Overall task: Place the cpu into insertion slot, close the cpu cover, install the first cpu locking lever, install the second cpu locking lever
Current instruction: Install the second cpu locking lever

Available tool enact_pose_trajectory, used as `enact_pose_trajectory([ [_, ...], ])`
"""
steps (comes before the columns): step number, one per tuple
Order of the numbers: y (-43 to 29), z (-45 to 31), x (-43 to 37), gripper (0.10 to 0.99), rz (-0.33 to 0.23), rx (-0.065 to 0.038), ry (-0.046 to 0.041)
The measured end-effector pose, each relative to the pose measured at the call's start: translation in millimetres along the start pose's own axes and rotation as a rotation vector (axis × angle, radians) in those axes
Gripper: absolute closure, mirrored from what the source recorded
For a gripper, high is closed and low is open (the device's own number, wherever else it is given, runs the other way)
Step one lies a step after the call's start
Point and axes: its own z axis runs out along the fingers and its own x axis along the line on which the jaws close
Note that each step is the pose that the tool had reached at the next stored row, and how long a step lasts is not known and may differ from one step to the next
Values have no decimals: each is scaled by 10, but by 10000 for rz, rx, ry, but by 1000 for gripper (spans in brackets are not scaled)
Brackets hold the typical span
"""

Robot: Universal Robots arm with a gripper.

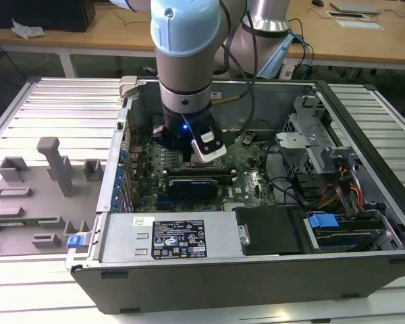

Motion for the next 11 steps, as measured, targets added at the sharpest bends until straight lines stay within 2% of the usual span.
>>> enact_pose_trajectory([
  [1, 2, 1, -37, 980, 11, 56, 47],
  [2, 4, 2, -73, 980, 18, 68, 78],
  [6, 16, 10, -270, 980, 49, 78, 209],
  [7, 21, 13, -356, 980, 57, 82, 257],
  [8, 32, 16, -396, 980, 63, 91, 276],
  [9, 47, 21, -419, 980, 64, 104, 288],
  [11, 140, 43, -447, 980, 67, 227, 300],
])
